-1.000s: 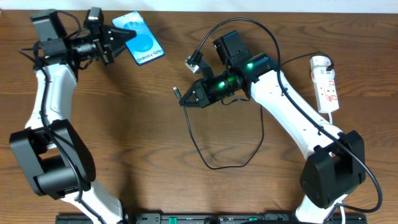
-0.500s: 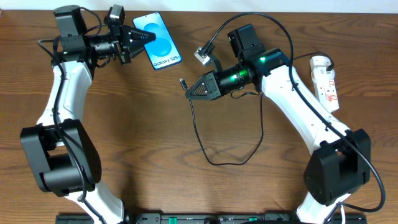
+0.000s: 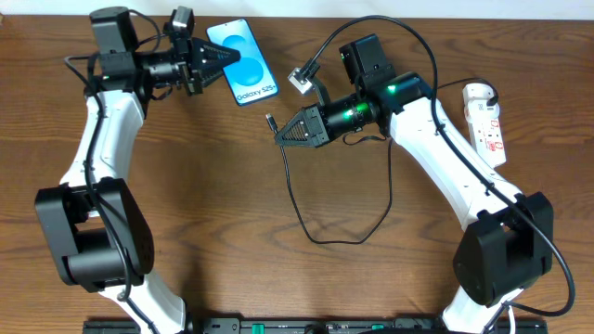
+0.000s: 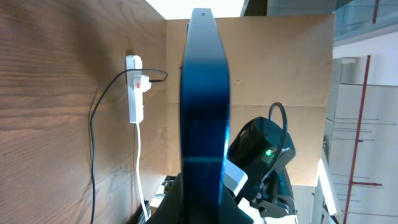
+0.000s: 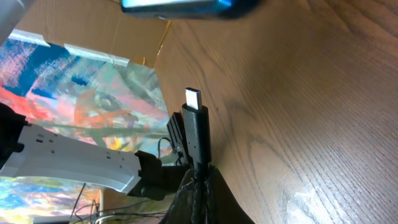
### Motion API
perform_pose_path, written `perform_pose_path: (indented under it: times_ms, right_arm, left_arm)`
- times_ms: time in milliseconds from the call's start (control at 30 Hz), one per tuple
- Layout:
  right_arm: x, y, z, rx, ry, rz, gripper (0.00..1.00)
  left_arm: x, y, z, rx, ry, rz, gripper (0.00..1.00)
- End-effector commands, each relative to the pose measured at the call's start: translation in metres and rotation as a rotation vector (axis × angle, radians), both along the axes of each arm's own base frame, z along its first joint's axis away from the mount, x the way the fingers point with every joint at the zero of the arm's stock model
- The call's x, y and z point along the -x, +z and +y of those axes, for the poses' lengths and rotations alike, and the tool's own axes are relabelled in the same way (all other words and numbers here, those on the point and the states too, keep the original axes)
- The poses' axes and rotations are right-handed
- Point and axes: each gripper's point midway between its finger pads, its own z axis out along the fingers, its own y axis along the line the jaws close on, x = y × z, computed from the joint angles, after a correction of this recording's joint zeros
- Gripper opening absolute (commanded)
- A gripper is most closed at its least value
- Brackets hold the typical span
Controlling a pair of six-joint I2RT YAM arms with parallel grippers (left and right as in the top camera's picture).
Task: Plug charger to phone and switch on socket
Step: 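Grasp the black cable's USB-C plug and lift it with the right gripper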
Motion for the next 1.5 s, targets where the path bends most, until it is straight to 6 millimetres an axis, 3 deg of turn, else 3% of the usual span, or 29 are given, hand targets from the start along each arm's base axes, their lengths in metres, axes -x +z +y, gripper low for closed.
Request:
perform_pose_path:
  times_ms: [0, 433, 933, 1267, 1467]
  right_arm:
    - [0.004, 0.01, 0.0, -0.03, 0.016, -0.021, 0.01]
    - [-0.013, 0.015, -0.016, -0.032, -0.04, -0.038, 0.01]
    - [-0.015, 0.019, -0.015, -0.042, -0.05, -0.046, 0.01]
    - [-0.018, 0.016, -0.016, -0.021, -0.07, -0.036, 0.01]
    - [-0.018, 0.016, -0.016, -0.02, -0.072, -0.037, 0.01]
  left_arm:
    - [0.005, 0.01, -0.011, -0.015, -0.015, -0.05, 0.07]
    - [-0.001, 0.005, -0.012, -0.033, 0.022, -0.015, 0.07]
    - [-0.001, 0.005, -0.013, -0.033, 0.021, -0.015, 0.07]
    - [0.005, 0.005, -0.031, -0.032, -0.02, -0.016, 0.08]
    - [0.005, 0.005, -0.032, -0.032, -0.023, -0.015, 0.07]
